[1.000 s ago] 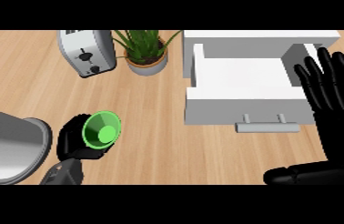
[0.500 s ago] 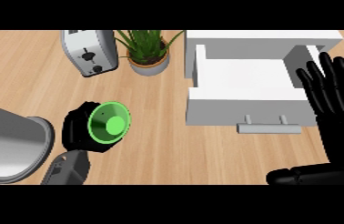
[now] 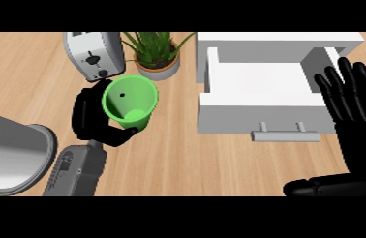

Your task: Pick up the cup, place it into the drawer and close the drawer

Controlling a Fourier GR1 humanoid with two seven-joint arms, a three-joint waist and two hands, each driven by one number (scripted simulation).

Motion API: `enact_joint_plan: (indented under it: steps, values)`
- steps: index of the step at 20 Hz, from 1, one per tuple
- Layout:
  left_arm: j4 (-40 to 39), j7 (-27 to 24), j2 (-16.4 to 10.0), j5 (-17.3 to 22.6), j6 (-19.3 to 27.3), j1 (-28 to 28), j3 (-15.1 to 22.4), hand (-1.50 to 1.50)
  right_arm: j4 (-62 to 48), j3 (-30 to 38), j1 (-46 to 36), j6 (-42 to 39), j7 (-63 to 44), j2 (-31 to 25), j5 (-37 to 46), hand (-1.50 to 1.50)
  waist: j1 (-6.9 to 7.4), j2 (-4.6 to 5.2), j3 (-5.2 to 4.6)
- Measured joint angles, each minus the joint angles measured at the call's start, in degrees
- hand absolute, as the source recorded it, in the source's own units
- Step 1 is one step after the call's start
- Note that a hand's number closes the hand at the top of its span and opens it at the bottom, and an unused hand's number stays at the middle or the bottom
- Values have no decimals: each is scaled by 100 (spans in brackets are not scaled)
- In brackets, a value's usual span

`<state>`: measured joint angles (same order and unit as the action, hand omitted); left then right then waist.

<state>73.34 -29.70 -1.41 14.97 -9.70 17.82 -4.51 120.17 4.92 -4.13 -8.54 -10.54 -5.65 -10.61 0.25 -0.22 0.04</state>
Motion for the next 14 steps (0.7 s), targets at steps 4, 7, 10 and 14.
enact_joint_plan:
  steps: [4,7,10,14]
  values:
    - [552,653,86,71,435,300,225,150,9,-53,-18,75,-7,46,113,-150,-20,8,-1]
    - [798,1117,93,105,876,736,420,150,4,-58,-133,121,-88,31,139,-150,-32,11,-3]
    - [717,1422,111,6,1137,1231,410,150,71,-45,-70,98,-71,26,124,-150,-50,17,-2]
    - [489,1708,130,-144,1675,1953,588,150,-110,-17,-202,101,-12,13,150,-150,-62,21,-3]
